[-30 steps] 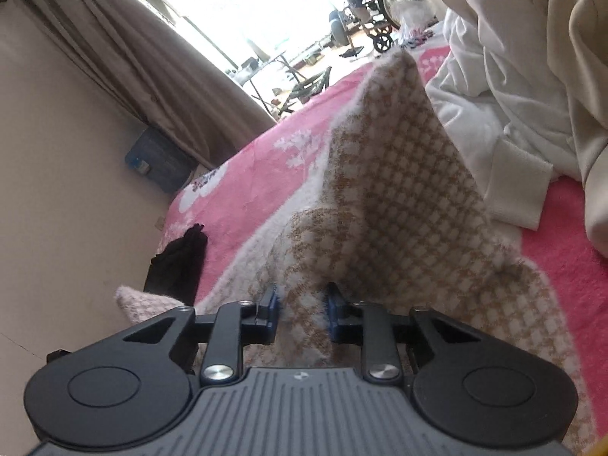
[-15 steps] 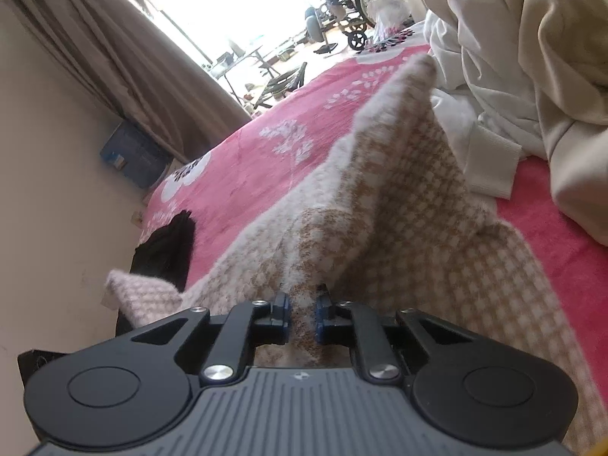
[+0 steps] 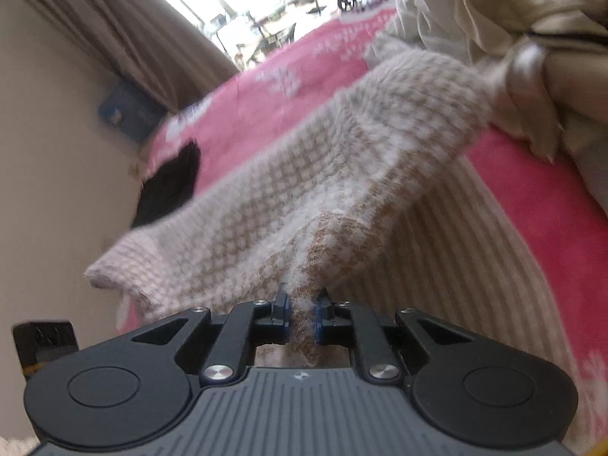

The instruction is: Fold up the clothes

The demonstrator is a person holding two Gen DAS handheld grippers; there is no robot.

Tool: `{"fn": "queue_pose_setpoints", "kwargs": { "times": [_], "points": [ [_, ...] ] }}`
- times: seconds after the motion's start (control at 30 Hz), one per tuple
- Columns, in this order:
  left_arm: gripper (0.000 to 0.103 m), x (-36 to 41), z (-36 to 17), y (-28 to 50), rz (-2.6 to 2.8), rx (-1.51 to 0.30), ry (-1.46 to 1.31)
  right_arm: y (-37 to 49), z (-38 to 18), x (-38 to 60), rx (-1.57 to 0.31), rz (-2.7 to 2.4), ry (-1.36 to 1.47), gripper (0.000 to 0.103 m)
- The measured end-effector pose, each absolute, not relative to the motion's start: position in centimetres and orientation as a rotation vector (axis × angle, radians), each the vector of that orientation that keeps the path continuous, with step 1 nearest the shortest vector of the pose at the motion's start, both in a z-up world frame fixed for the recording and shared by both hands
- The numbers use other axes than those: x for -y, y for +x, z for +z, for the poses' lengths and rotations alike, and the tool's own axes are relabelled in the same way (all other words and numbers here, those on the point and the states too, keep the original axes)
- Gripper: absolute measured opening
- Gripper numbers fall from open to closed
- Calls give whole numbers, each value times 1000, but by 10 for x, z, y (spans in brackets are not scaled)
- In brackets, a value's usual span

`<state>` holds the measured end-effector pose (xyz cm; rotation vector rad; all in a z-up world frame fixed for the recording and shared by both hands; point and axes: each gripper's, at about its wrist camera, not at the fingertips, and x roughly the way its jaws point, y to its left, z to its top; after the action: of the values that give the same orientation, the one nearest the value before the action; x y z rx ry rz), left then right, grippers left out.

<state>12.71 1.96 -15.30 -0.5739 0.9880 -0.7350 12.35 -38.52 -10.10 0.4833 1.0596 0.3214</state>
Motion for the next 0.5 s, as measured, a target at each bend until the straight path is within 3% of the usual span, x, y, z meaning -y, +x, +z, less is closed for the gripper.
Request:
{"fn": "queue_pose_setpoints", "kwargs": {
  "times": [0.17,0.5],
  "points": [
    [9,-10,-164,105,-708,-992,-428,98,-128,391,-1090,321,520,13],
    [9,38,-165,107,-745,-1035,-395,111,-140,395,-1129,329,529,13]
  ]
}}
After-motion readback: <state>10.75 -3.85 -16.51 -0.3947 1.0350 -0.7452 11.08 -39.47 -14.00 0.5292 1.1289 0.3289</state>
